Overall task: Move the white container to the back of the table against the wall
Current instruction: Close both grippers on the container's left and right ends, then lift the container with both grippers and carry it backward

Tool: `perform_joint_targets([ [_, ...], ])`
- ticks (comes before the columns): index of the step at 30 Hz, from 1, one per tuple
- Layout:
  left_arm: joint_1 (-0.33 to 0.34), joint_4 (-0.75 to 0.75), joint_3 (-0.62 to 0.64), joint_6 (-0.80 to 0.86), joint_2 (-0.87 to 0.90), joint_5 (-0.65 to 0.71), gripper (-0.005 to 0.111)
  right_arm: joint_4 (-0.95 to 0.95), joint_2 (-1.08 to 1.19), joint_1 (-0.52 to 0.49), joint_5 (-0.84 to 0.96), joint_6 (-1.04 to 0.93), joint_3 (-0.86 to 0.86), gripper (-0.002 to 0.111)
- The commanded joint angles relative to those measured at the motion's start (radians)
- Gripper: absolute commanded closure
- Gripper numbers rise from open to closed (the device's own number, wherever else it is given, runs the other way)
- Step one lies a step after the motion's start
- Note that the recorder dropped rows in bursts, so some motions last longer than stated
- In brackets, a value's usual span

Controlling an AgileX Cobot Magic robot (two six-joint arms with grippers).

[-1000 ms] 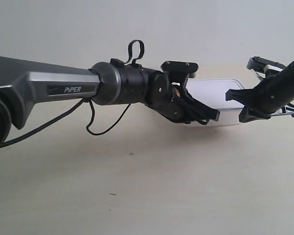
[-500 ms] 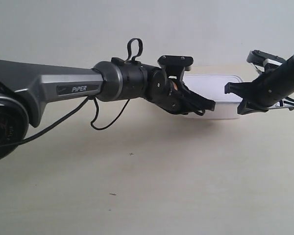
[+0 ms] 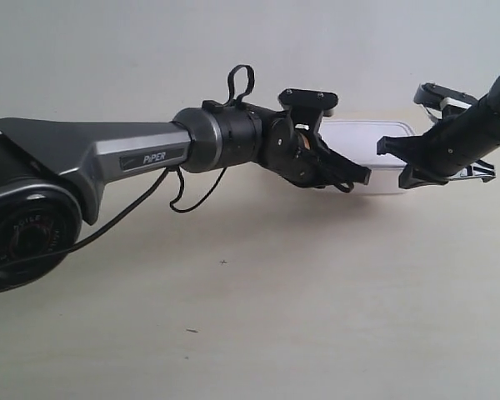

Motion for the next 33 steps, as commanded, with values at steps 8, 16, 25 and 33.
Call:
perform_joint_targets([
  [8,0.022,0.012,-0.092,-0.006,0.057,-0.012,0.107,-0.004,0.001,-0.005,-0.005,-0.011,-0.083,0.108],
  [16,0.024,0.012,-0.094,-0.004,0.059,-0.045,0.107,-0.003,0.026,-0.005,0.003,-0.011,-0.083,0.108],
  [25,0.024,0.019,-0.094,-0.003,0.061,-0.082,0.107,-0.003,0.058,-0.005,-0.017,-0.003,-0.111,0.108],
  [33,0.028,0.034,-0.148,-0.007,0.107,-0.068,0.107,-0.003,0.083,-0.005,-0.005,-0.002,-0.166,0.108],
])
